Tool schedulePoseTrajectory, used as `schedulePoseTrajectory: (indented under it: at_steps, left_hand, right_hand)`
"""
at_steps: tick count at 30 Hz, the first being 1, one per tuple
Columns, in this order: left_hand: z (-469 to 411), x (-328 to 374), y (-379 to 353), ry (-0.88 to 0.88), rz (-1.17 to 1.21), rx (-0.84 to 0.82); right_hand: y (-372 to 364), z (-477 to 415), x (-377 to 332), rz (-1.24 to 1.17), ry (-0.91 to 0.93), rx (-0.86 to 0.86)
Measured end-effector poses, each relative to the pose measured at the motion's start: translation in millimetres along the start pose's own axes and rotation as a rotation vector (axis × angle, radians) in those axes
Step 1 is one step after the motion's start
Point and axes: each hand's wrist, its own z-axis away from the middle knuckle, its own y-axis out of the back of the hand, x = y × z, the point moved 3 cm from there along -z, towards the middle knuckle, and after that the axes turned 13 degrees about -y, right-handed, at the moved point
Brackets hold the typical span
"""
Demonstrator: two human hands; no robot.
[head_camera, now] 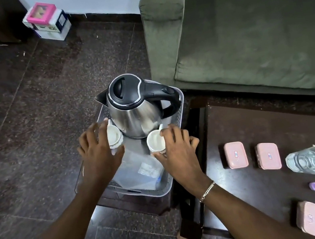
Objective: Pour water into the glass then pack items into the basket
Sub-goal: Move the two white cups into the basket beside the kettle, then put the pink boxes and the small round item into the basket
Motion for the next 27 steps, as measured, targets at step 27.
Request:
schedulePoseTrajectory:
  at_steps: [27]
  left_hand:
    - [8,323,-188,-0.308,0.174,-0.681]
  right_hand:
    - [56,16,344,0.451,-0.172,-0.351]
